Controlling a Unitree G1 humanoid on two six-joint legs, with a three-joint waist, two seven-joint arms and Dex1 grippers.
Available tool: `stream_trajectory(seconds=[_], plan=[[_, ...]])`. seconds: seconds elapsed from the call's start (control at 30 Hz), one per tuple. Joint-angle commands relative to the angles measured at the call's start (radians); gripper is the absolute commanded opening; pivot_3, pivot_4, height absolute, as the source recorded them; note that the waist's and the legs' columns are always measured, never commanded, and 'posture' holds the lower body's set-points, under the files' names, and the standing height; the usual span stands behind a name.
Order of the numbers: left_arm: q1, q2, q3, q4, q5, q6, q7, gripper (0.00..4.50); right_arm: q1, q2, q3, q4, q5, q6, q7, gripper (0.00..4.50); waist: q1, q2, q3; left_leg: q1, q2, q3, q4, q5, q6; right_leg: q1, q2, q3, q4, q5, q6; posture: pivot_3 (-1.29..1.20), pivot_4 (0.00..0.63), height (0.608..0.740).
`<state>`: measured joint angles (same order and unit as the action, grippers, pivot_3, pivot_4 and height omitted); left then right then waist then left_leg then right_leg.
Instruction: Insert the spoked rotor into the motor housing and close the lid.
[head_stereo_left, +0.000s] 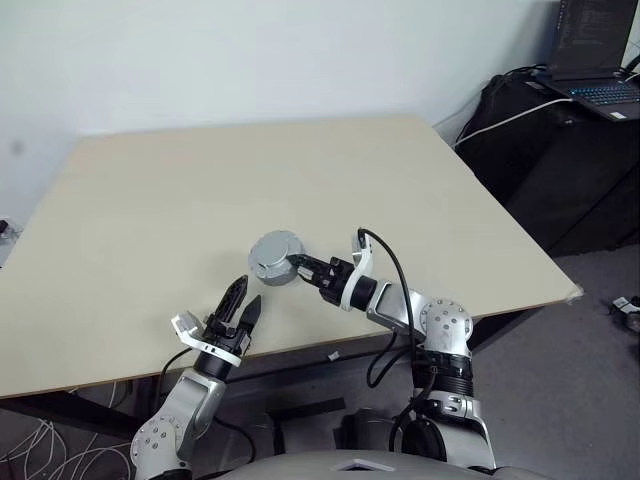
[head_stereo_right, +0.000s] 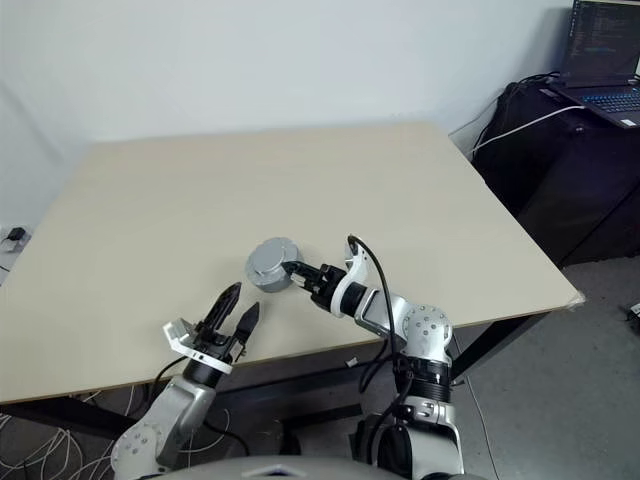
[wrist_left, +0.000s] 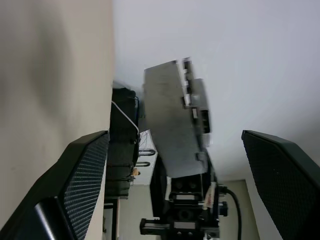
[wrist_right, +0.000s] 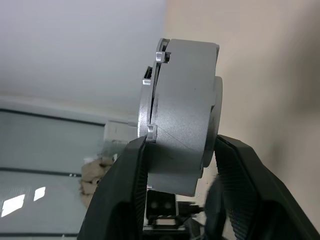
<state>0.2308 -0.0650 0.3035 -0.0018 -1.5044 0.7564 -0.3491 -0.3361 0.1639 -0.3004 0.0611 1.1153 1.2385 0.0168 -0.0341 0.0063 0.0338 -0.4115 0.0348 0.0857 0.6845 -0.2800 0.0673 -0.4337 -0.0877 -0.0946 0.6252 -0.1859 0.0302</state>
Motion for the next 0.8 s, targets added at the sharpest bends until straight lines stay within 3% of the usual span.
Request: stream_trajectory(seconds=[0.03,0.8], plan=[[-0.010,-0.064,-0.017,-0.012,-0.011,-0.009,-0.032,4.47,0.093,0.119,0.071,-0.071,0.062,0.011,0.011,1.75,-0.001,0.000,0.000,0.000,0.000,0.000,0.000,0.000,0.000,0.000,0.000,0.000,0.000,0.000,0.000,0.00,0.000,0.740],[-0.054,-0.049,-0.041,0.033,0.043,-0.053,-0.085,4.47,0.114,0.134,0.085,-0.055,0.106,0.104,-0.027,1.75,-0.001,0.000,0.000,0.000,0.000,0.000,0.001,0.000,0.000,0.001,0.000,0.000,0.000,0.000,0.000,0.00,0.000,0.740]])
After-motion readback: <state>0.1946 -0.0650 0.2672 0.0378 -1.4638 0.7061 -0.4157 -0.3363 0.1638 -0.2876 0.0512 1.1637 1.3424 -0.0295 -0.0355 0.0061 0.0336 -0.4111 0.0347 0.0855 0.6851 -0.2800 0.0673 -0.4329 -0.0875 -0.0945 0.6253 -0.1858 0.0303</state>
